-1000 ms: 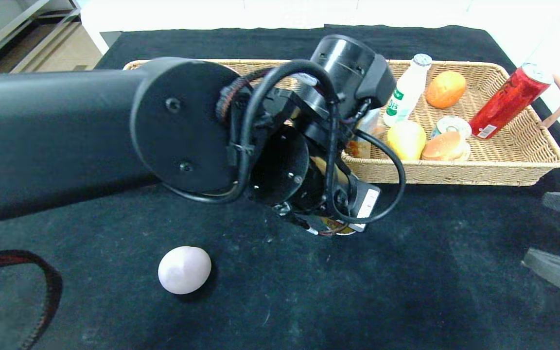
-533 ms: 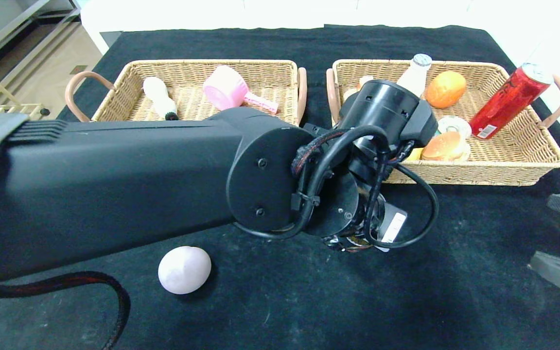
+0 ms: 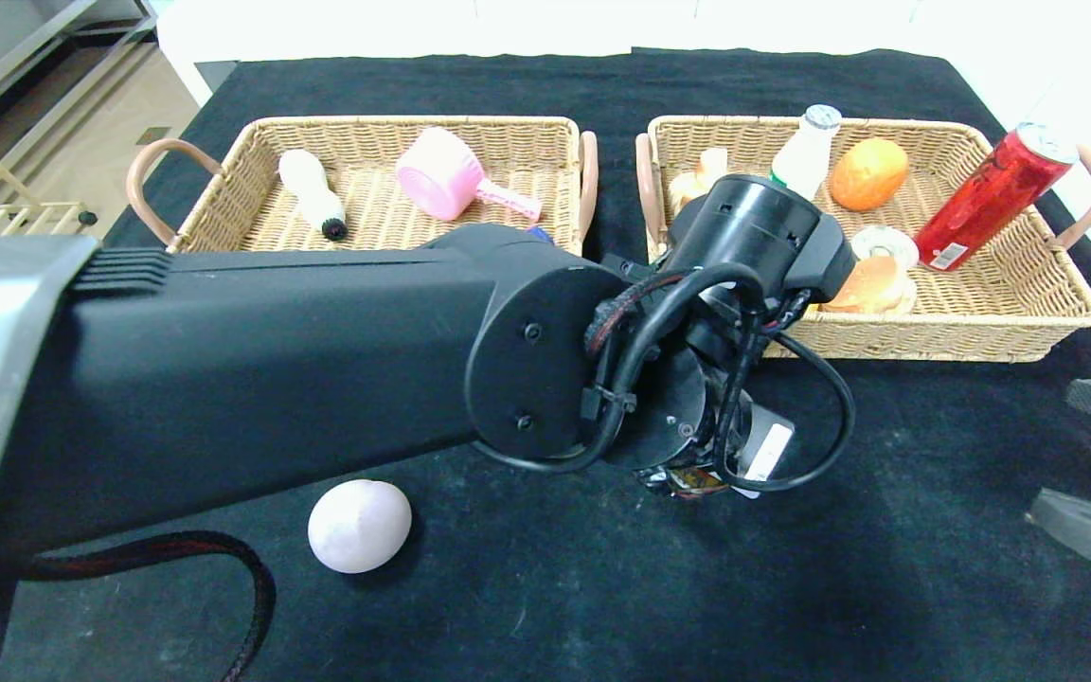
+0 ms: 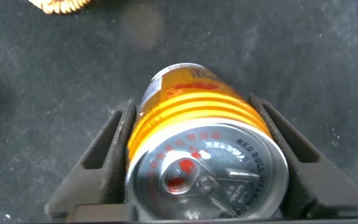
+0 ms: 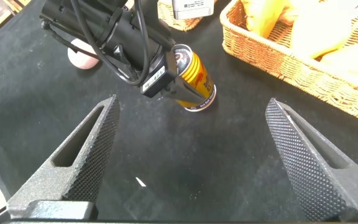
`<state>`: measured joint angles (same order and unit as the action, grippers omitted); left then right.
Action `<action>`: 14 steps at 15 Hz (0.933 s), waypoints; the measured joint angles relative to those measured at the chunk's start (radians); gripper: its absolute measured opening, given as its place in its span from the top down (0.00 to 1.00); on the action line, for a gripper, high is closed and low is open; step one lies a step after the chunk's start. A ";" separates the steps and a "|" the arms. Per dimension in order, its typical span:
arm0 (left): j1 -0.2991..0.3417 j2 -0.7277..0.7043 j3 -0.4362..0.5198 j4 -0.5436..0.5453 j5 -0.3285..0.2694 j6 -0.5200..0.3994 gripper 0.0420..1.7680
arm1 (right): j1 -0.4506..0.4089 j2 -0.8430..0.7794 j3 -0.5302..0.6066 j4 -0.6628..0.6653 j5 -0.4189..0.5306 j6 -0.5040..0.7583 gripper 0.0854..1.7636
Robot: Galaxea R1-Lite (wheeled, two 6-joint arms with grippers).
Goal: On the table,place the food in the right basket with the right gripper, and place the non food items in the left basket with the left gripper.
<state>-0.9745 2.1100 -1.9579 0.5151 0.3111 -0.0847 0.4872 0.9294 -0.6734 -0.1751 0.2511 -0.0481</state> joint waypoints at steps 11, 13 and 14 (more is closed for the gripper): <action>0.004 -0.057 0.016 0.085 -0.002 -0.025 0.09 | 0.000 -0.006 -0.004 -0.002 0.001 0.007 0.03; 0.006 -0.089 0.018 0.139 -0.009 -0.044 0.08 | 0.000 -0.010 -0.004 -0.002 0.001 0.007 0.03; 0.006 -0.106 0.020 0.162 -0.011 -0.051 0.07 | 0.000 -0.010 -0.004 -0.002 0.000 0.008 0.03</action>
<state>-0.9683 2.0036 -1.9383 0.6768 0.3002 -0.1355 0.4872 0.9198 -0.6779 -0.1768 0.2511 -0.0404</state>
